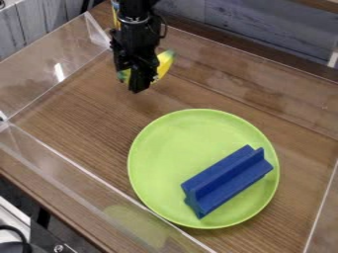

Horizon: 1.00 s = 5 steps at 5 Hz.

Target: Remove the banana from inside the green plate and put it on the table

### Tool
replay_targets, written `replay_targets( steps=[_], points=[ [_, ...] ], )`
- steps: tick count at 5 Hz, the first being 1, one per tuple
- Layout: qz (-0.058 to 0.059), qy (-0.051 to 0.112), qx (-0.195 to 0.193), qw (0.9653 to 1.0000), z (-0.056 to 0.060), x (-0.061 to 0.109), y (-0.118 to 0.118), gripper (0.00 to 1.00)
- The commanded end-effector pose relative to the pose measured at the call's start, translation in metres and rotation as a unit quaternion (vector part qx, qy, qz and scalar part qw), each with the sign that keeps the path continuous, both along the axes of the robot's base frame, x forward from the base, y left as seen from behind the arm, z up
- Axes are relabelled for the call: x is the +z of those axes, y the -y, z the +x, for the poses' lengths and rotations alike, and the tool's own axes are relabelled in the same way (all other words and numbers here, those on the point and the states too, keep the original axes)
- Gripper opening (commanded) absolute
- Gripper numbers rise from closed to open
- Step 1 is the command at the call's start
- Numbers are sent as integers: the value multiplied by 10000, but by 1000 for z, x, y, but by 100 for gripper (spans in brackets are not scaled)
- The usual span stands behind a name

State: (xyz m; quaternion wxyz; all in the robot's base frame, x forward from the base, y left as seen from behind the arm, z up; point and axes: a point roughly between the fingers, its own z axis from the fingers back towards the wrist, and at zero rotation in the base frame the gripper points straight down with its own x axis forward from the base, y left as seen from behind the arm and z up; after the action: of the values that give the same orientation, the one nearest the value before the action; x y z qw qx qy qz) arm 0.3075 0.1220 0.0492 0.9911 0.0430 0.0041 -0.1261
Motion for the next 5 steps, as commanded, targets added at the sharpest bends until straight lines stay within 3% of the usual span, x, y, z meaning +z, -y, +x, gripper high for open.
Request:
replay_targets(
  steps=[1,3,5],
  points=[
    [13,262,-15,9997,4,12,-3,0],
    [-93,379,-126,9992,1,17,3,0],
    [-220,401,-150,9988,3,7,-2,0]
  ],
)
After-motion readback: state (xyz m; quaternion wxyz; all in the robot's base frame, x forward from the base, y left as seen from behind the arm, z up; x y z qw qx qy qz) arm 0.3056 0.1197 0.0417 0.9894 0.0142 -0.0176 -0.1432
